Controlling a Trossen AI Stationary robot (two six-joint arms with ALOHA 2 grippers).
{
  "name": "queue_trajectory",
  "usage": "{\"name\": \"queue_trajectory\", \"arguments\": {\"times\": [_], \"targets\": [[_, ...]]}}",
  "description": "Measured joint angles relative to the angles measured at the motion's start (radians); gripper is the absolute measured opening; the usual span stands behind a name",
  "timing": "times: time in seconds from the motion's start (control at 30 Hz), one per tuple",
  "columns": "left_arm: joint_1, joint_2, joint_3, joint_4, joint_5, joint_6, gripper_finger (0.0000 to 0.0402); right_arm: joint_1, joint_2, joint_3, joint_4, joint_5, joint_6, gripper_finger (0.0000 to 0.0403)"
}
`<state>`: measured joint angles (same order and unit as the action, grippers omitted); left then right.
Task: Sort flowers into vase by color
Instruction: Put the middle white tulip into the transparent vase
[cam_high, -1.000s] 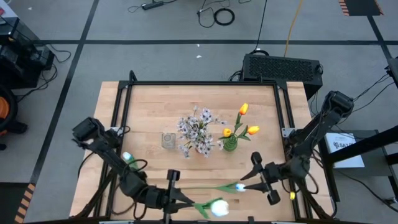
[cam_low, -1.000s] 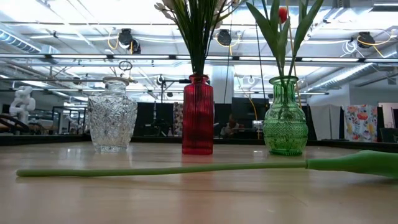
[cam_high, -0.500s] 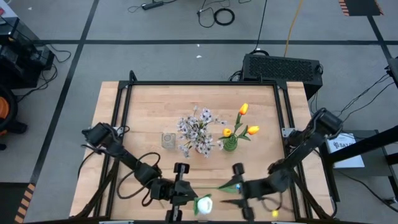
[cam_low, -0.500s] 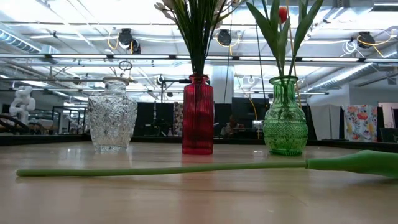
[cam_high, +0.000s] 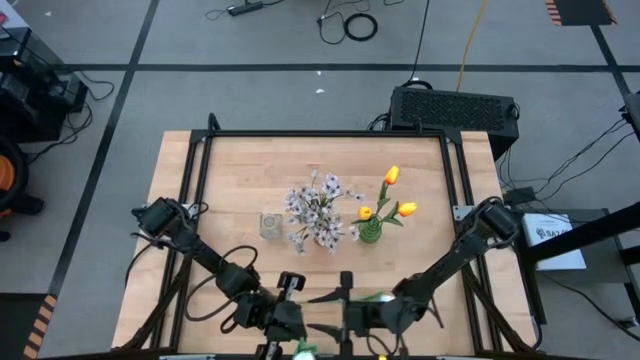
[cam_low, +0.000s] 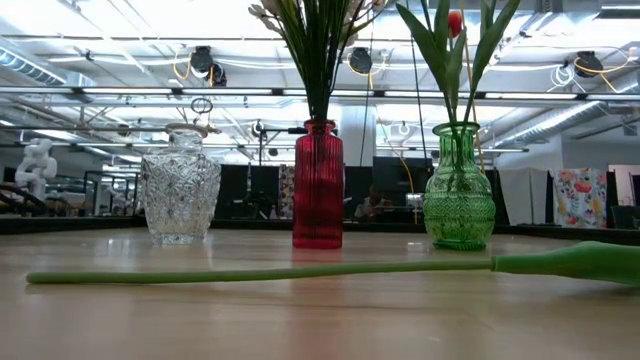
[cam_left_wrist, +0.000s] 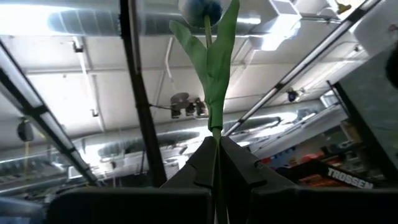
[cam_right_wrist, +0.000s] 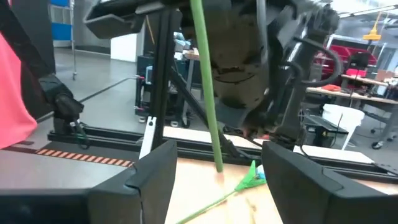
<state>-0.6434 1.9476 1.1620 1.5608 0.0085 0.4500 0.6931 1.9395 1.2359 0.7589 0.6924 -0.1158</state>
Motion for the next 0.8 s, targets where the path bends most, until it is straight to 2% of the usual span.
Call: {"name": "queue_trajectory", "arguments": {"times": [0.2, 0.43, 0.53, 0.63, 0.8], "targets": [[-0.001, 0.000, 0.000, -0.061, 0.066, -0.001, 0.0015, -0.007, 0.028, 0.030, 0.001, -0.095, -0.001, 0.0208], [0.010, 0.000, 0.000, -0.095, 0.101, -0.026, 0.0015, -0.014, 0.028, 0.031, 0.016, -0.105, -0.025, 0.0186], [0.023, 0.000, 0.000, -0.107, 0.108, -0.070, 0.0015, -0.027, 0.028, 0.031, 0.015, -0.168, -0.020, 0.0180], [0.033, 0.000, 0.000, -0.105, 0.108, -0.117, 0.0015, -0.035, 0.028, 0.030, 0.009, -0.187, -0.012, 0.0172], [0.034, 0.000, 0.000, -0.103, 0.107, -0.138, 0.0015, -0.038, 0.028, 0.030, 0.003, -0.191, -0.008, 0.0133]]}}
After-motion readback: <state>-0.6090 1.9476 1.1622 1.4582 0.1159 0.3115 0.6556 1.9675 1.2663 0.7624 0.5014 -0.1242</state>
